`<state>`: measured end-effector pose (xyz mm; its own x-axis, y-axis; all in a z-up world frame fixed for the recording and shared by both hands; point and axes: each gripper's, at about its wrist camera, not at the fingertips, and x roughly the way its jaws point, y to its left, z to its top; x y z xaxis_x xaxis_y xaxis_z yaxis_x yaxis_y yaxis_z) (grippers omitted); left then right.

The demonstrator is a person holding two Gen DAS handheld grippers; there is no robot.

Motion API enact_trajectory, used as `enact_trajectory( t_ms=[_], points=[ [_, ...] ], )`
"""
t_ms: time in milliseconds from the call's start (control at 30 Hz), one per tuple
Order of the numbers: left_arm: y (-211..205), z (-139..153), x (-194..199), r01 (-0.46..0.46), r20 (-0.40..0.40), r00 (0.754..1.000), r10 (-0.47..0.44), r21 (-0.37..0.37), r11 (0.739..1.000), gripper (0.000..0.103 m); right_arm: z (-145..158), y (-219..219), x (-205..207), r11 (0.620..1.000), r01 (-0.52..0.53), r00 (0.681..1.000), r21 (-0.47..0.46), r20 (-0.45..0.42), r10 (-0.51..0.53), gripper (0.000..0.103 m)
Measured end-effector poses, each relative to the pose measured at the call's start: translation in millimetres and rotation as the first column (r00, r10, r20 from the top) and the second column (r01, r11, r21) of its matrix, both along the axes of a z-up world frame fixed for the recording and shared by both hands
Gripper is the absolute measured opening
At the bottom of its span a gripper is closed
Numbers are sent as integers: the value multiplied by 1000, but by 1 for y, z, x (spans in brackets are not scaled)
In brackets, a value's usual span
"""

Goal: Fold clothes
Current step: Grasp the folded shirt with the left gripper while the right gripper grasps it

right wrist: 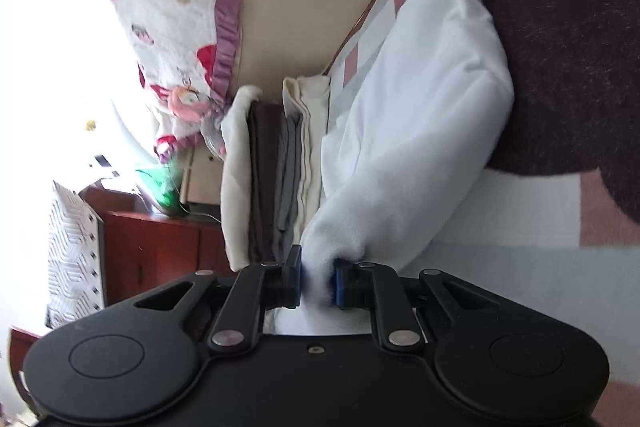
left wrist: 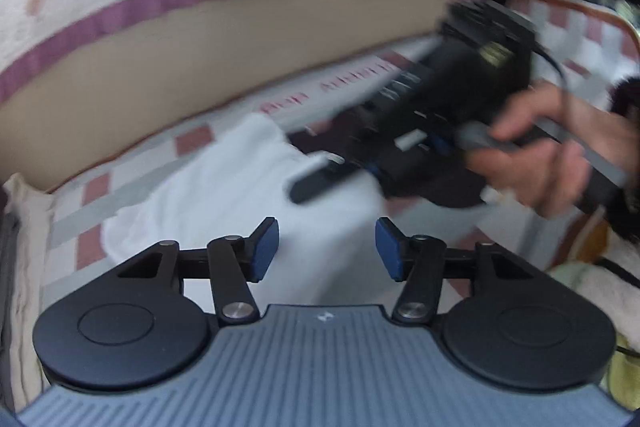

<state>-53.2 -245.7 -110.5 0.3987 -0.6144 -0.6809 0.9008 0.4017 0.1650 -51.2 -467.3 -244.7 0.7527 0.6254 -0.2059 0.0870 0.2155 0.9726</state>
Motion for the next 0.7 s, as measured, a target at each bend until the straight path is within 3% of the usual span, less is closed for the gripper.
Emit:
enact_trajectory(
  t_ms=[67,133,200,267,367,433,467,533,567,600,633,700],
  points=[
    [-14,-8,-7,-11,79,997,7,57,998,69,-2,0,3,1000,-2,1000,22,2,2,18],
    [-29,-26,-15,-46,207,978,10,166,985,86,1,2,2,1000,-6,1000,4,8,6,18],
    [-47,-55,-23,-113,381,924,-20,322,940,89,1,-1,3,1000,-3,1000,-3,17,3,18],
    [-54,-78,-28,-129,457,888,-57,366,921,89,-3,-4,7,1000,0,1000,20,22,-1,18],
    [-61,-83,-30,-136,452,892,-25,321,937,89,-2,-6,11,1000,-11,1000,27,18,10,18],
    [-63,-76,-23,-178,444,895,43,268,947,75,2,-6,12,1000,-26,999,8,19,26,19],
    [-64,-71,-18,-208,437,895,85,242,948,57,3,-7,13,999,-40,999,6,16,40,19],
    [-66,-66,8,-327,397,889,228,201,923,54,5,-12,15,997,-81,997,6,18,81,22],
    [-61,-64,25,-380,338,889,308,173,909,48,6,-21,14,995,-97,995,1,26,97,28],
    [-54,-61,40,-419,272,887,372,140,897,35,9,-34,11,996,-86,996,-18,29,87,54],
    [-47,-58,49,-447,223,882,416,108,888,30,11,-49,8,998,-57,998,-40,30,58,71],
    [-34,-52,58,-476,164,871,462,52,878,27,5,-80,-4,995,89,996,-52,10,-88,72]
  ],
)
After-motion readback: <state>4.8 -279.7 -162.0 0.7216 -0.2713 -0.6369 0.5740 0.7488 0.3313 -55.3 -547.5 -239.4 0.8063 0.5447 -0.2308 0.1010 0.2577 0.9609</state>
